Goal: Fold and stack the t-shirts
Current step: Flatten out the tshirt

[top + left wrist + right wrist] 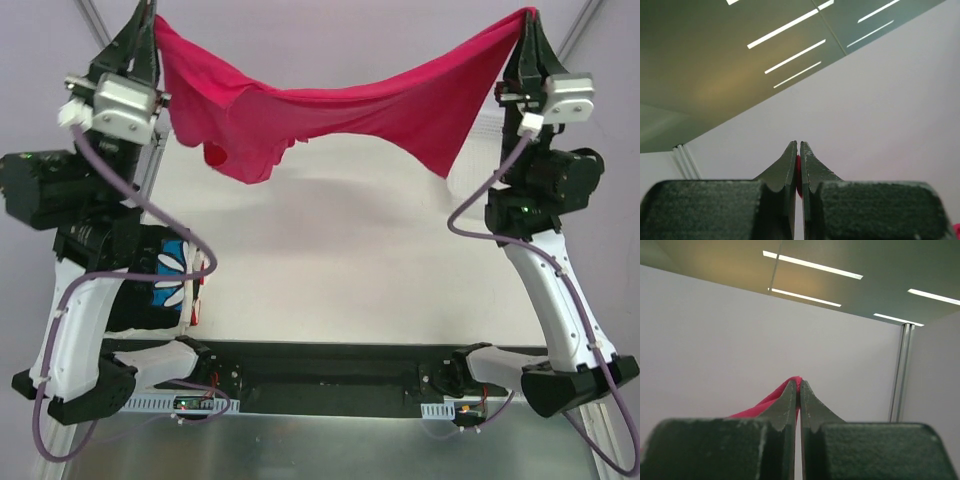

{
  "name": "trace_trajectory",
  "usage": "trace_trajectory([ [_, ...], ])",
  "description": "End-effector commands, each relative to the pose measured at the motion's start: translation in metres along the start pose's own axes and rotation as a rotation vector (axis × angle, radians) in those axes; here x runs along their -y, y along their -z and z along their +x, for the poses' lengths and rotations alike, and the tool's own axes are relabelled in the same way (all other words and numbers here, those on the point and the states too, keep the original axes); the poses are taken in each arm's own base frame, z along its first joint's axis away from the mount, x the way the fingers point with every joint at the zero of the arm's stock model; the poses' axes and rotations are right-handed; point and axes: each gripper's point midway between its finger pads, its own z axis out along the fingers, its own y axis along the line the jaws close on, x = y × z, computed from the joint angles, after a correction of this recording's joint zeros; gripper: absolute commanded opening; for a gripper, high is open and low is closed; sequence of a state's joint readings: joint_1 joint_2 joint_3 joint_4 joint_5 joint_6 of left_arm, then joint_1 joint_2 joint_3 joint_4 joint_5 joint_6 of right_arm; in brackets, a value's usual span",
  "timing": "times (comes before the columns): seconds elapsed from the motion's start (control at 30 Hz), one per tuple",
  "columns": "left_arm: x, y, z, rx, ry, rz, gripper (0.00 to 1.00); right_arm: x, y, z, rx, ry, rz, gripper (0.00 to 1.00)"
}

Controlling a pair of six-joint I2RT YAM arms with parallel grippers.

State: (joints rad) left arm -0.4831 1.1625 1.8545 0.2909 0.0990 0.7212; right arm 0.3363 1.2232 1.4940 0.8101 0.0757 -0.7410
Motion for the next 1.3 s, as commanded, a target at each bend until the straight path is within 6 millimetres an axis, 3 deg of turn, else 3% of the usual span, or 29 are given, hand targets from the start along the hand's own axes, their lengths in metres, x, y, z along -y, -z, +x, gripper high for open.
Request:
trace_trajectory([
  [0.0,-0.031,0.024,-0.044,0.079,0.012,-0.062,0.00,0.027,0.015,-0.055,0.097,-0.049,0.054,0.01],
  [0.27,-0.052,0.048,-0.083,0.135,0.070,-0.073,0.00,0.045,0.036,-0.100,0.126,-0.110,0.043,0.01],
  [0.43,-0.054,0.045,-0.085,0.139,0.080,-0.078,0.00,0.047,0.037,-0.103,0.130,-0.106,0.050,0.01],
  [0.57,-0.051,0.034,-0.072,0.116,0.074,-0.087,0.00,0.044,0.032,-0.088,0.108,-0.084,0.065,0.01],
  [0.7,-0.037,0.016,-0.047,0.081,0.053,-0.078,0.00,0.037,0.026,-0.069,0.087,-0.054,0.068,0.01],
  [0.93,-0.017,-0.015,-0.004,0.024,-0.010,-0.083,0.00,0.020,0.005,-0.024,0.046,0.025,0.070,0.01],
  [0.97,-0.009,-0.021,0.008,0.007,-0.018,-0.072,0.00,0.013,0.000,-0.009,0.029,0.034,0.064,0.01],
  [1.03,-0.007,-0.026,0.012,0.012,-0.040,-0.075,0.00,0.014,-0.007,-0.003,0.026,0.051,0.077,0.01],
  [1.07,-0.002,-0.030,0.019,0.003,-0.043,-0.066,0.00,0.009,-0.011,0.010,0.009,0.056,0.071,0.01],
  [1.17,-0.003,-0.034,0.018,0.016,-0.060,-0.073,0.00,0.009,-0.017,0.019,0.001,0.059,0.076,0.01],
  [1.27,-0.008,-0.031,0.010,0.025,-0.056,-0.077,0.00,0.014,-0.014,0.015,0.006,0.048,0.082,0.01],
])
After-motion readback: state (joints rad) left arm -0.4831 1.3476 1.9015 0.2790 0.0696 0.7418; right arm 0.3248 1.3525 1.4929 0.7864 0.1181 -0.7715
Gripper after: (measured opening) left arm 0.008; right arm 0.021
